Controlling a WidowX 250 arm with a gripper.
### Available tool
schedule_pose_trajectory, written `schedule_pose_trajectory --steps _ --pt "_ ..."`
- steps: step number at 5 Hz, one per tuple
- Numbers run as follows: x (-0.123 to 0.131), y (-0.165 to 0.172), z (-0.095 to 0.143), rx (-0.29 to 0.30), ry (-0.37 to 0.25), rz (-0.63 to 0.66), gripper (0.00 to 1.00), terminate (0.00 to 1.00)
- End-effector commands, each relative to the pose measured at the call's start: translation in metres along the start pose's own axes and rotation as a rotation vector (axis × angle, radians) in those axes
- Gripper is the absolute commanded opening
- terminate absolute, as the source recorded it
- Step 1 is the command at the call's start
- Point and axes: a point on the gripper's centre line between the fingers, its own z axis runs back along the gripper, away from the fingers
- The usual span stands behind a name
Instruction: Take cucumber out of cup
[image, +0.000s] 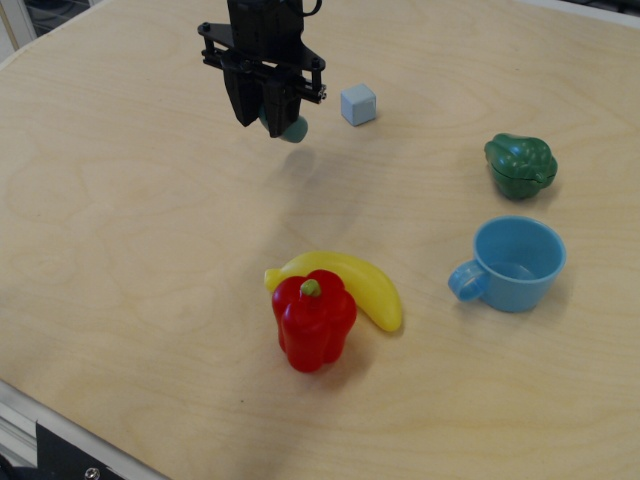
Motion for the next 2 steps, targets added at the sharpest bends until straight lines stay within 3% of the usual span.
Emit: schedule_pose_trajectory --steps 1,2 --pt "0.0005 0.0008 0.0023 0.009 -0.015 -0.001 0.0 0.0" --pt "-0.0082 -0.0037 -0.0025 0.006 -0.003 0.013 0.0 0.0"
